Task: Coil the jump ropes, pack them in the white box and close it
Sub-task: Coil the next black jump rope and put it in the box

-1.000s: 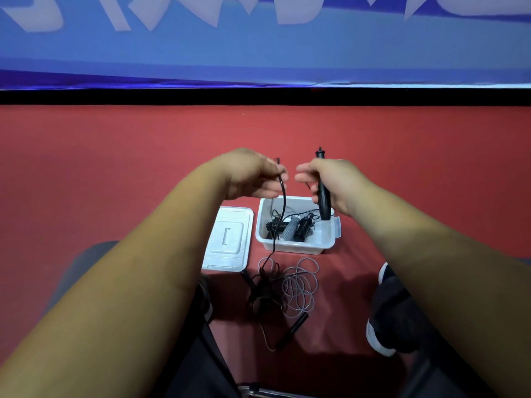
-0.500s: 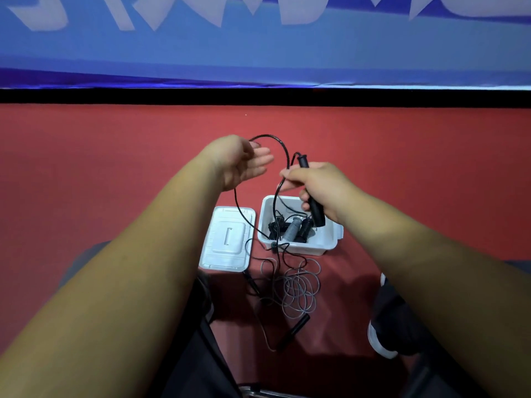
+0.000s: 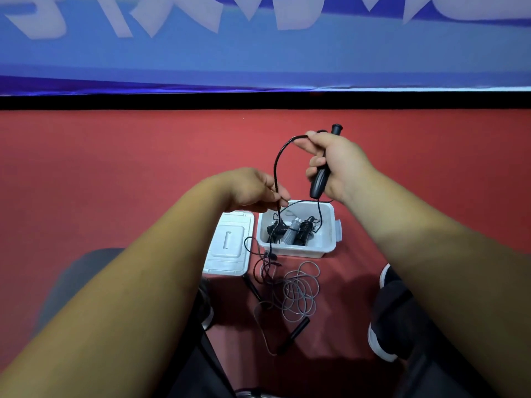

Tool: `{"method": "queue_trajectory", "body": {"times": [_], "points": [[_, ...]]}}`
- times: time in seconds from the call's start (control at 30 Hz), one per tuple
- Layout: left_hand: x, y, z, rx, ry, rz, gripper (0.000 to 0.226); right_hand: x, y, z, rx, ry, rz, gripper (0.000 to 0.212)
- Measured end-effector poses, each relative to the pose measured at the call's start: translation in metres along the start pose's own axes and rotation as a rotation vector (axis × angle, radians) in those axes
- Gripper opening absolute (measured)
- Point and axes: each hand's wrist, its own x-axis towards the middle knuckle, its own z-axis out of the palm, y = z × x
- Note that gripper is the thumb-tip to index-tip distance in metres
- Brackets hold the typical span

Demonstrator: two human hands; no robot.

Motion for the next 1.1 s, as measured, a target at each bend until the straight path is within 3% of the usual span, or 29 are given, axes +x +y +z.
{"method": "queue_trajectory", "body": {"times": [0.13, 0.3, 0.4, 0.57, 0.73, 0.9, 1.0, 1.1], "points": [[-0.002, 0.008, -0.008, -0.199, 0.065, 0.035, 0.020, 0.003, 0.006, -0.005, -0.171, -0.005, 0.006, 0.018], [-0.004, 0.020, -0.019, -0.626, 0.199, 0.113, 0.013, 0.000, 0.032, -0.010, -0.678, -0.074, 0.169, 0.025], [-0.003, 0.021, -0.024, -0.746, 0.249, 0.133, 0.012, -0.007, 0.041, -0.009, -0.726, -0.156, 0.224, 0.021], [0.002, 0.017, -0.033, -0.850, 0.371, 0.134, 0.014, -0.017, 0.028, -0.004, -0.705, -0.235, 0.129, 0.020], [0.004, 0.009, -0.030, -0.652, 0.337, 0.008, 0.034, -0.016, 0.020, 0.005, -0.572, -0.194, 0.048, 0.018], [-0.002, -0.002, -0.013, -0.146, 0.068, -0.086, 0.039, -0.012, 0.006, 0.009, -0.342, -0.146, 0.034, 0.018], [0.000, -0.010, -0.003, 0.025, -0.093, -0.076, 0.027, -0.009, -0.005, 0.005, -0.272, -0.105, 0.014, 0.020], [0.002, -0.011, -0.004, 0.021, -0.072, -0.054, 0.023, -0.004, -0.008, -0.002, -0.261, -0.060, 0.006, 0.020]]}}
